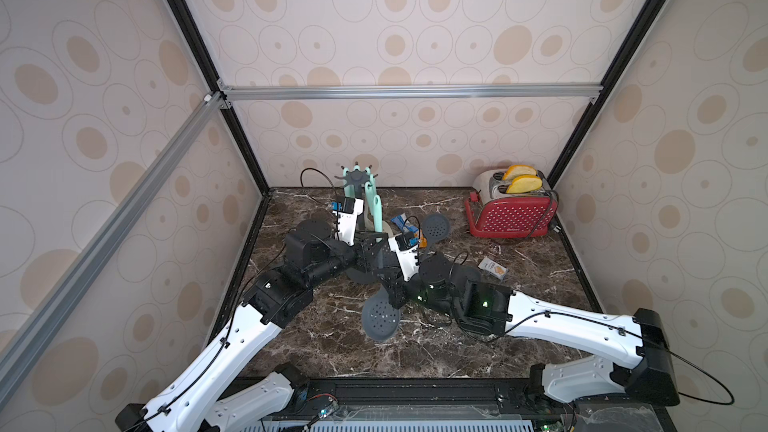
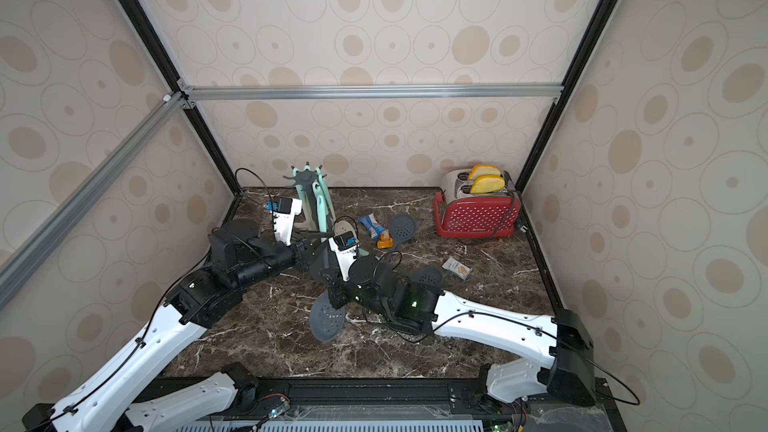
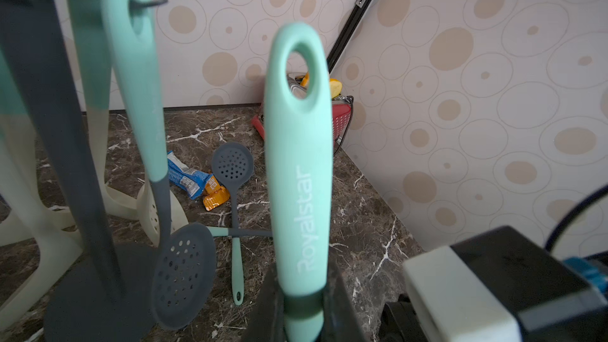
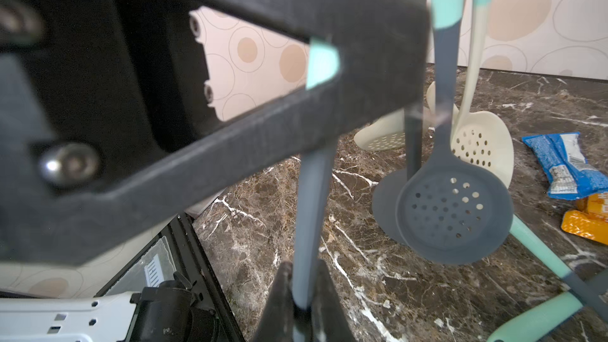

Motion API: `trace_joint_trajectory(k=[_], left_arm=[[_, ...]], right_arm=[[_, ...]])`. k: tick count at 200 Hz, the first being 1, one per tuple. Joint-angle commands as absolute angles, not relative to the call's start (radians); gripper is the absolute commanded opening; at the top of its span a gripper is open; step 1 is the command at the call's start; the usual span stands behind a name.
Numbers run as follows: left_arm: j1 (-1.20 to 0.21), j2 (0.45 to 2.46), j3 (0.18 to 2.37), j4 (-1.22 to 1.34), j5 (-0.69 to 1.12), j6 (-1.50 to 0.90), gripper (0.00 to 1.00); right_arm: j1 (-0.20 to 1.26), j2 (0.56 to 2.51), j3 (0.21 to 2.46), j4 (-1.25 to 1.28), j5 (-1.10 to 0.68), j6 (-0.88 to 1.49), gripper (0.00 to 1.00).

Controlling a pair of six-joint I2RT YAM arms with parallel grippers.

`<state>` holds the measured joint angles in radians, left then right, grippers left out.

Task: Hang the skimmer on the kitchen utensil rack
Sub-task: Pick up the skimmer from the center of the board.

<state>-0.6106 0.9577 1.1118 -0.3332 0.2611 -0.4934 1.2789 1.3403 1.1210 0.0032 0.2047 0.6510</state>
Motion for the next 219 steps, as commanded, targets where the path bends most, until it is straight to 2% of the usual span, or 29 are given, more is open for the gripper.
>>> trace_joint_trajectory(k=[1,12,24,40,49,52,93,131,154,168,190,200,212,214,219], left_arm=[[-0.599,0.935,1.155,-0.332,0.216,-0.470,0.00],[-0.598,0.923,1.159,-0.351,0.209,-0.464,0.00],[-0.599,0.907,1.168,-0.388,0.202,-0.451,0.00],[-0.598,0.879,1.185,-0.474,0.180,-0.424,0.00],[-0.599,0.861,1.194,-0.534,0.163,-0.410,0.00],[-0.599,0.855,1.197,-0.557,0.154,-0.405,0.00],[-0.598,0.781,1.243,-0.847,0.059,-0.323,0.00],[-0.597,0.878,1.364,-1.025,0.060,-0.231,0.00],[-0.594,0.935,1.425,-1.059,0.064,-0.214,0.00],[-0.593,0.963,1.451,-1.063,0.068,-0.218,0.00],[-0.593,1.009,1.484,-1.048,0.041,-0.239,0.00],[-0.592,1.029,1.502,-1.039,0.022,-0.247,0.00],[-0.593,1.054,1.532,-1.032,-0.015,-0.264,0.00],[-0.592,1.057,1.536,-1.030,-0.024,-0.267,0.00],[-0.592,1.062,1.544,-1.022,-0.044,-0.276,0.00]], right_arm=[[1.288,1.322,1.120,0.040,0.204,0.648,0.02],[1.289,1.313,1.108,0.054,0.206,0.636,0.11],[1.289,1.297,1.087,0.081,0.206,0.612,0.28],[1.289,1.264,1.045,0.121,0.214,0.559,0.68],[1.288,1.240,1.021,0.130,0.236,0.533,0.94],[1.289,1.233,1.013,0.133,0.244,0.523,0.99],[1.284,1.146,0.971,-0.017,0.362,0.427,1.00],[1.229,1.247,1.189,-0.542,0.414,0.466,1.00],[1.227,1.312,1.341,-0.743,0.435,0.428,1.00],[1.227,1.316,1.415,-0.833,0.400,0.368,1.00],[1.175,1.295,1.414,-0.844,0.330,0.300,1.00],[1.106,1.304,1.445,-0.893,0.281,0.331,0.88],[1.032,1.289,1.451,-0.885,0.165,0.330,0.85],[1.022,1.282,1.448,-0.877,0.143,0.327,0.86],[1.002,1.267,1.445,-0.855,0.102,0.324,0.97]])
